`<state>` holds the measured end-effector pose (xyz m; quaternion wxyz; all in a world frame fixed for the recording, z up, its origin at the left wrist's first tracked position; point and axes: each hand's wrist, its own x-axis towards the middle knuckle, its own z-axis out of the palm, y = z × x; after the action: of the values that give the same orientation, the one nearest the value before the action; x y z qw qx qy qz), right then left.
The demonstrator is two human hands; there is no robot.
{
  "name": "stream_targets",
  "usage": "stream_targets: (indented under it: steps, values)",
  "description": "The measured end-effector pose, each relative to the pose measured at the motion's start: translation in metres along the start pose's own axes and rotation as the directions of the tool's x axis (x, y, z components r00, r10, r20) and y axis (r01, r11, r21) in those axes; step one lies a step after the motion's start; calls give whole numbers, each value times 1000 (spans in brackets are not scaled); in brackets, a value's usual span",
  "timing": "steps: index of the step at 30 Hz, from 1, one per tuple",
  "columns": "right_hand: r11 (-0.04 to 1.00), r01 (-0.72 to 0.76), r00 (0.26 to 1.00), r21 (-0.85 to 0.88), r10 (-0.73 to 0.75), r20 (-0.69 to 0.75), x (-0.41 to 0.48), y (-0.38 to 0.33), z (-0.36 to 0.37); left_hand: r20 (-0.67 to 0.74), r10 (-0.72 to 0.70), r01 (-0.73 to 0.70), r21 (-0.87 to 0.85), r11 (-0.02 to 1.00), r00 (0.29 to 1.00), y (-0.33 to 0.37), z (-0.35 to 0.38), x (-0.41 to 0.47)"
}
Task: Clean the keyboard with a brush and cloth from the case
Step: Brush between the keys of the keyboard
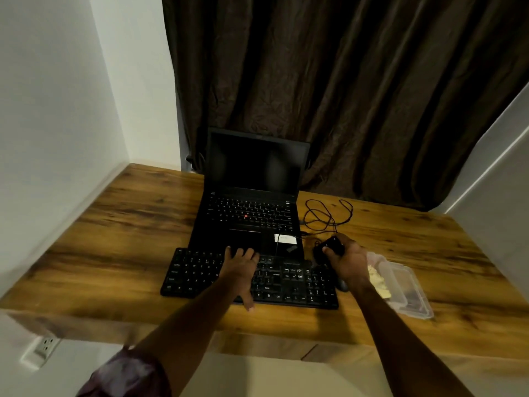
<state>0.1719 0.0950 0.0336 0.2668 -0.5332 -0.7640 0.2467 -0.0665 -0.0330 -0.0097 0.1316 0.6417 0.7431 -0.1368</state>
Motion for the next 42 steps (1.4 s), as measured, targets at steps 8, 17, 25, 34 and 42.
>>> stream_targets:
  steps: [8,17,25,34,42]
  values:
    - [994,-88,996,-72,86,-20,2,12,-2,6,-3,3,10,1000,1000,1,0,0]
    - [997,12,996,-78,-5,88,13,9,22,-16,3,-3,21,1000,1000,0,1,1]
    - [997,-61,998,-47,61,5,8,20,-3,-16,-8,8,24,1000,1000,1,-1,1]
    - [995,77,995,-56,-73,71,3,-8,14,-34,1,0,20,1000,999,1,2,1]
    - [999,-48,999,-25,49,23,6,18,-9,-45,22,-23,-19,1000,999,-2,2,-1]
